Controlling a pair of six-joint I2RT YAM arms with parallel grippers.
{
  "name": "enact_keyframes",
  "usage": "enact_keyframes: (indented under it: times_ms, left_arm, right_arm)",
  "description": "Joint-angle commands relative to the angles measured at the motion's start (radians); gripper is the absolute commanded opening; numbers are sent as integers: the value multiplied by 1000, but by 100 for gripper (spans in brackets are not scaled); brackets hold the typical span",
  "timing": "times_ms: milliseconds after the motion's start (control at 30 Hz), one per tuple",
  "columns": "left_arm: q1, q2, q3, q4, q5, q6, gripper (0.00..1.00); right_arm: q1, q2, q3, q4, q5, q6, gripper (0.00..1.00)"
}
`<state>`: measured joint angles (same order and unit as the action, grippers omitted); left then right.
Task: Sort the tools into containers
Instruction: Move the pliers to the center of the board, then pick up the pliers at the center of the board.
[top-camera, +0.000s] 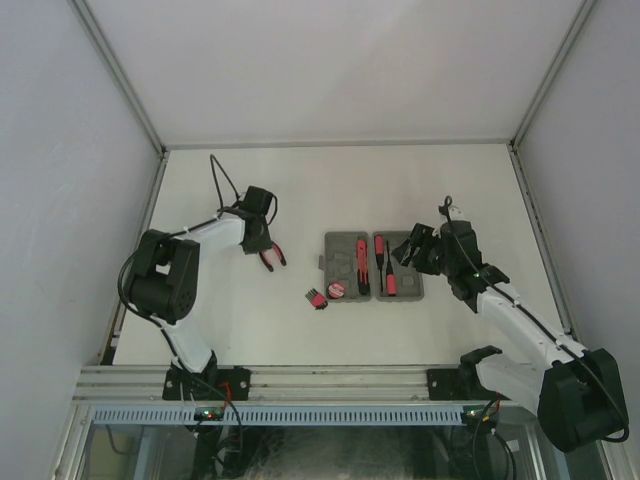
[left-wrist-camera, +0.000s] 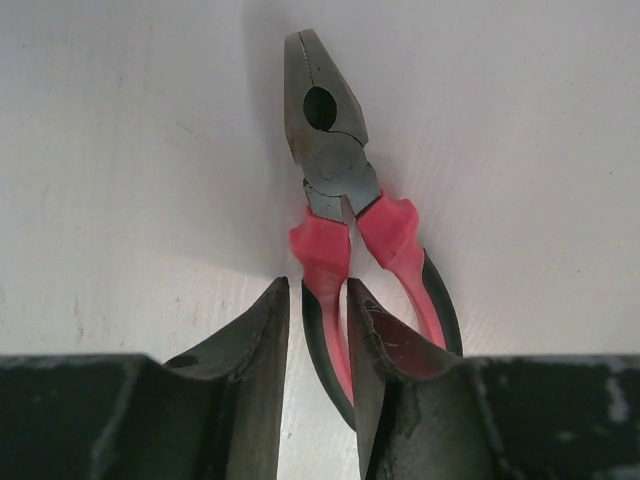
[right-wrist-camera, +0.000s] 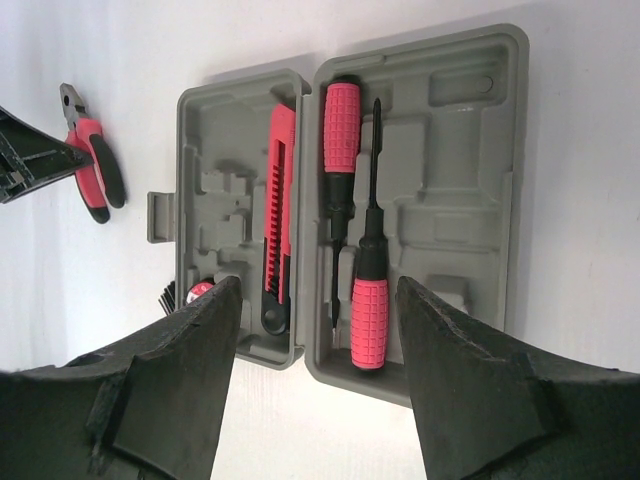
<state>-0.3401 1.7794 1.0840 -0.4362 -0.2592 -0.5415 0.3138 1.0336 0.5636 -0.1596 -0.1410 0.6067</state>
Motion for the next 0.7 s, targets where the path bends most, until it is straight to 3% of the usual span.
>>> enact_keyframes:
  times_ms: [0, 333, 667]
  left_arm:
    - [-5, -31, 30, 1, -45, -39, 35]
    - [-5, 6, 47, -19, -32, -110, 36]
    - [-3, 7, 48, -13, -23, -109, 5]
  right_arm:
    - [-5, 1, -1, 43, -10, 11, 62]
    - [-5, 6, -1, 45, -21, 17, 62]
    - [-6, 7, 0, 48, -21, 22, 62]
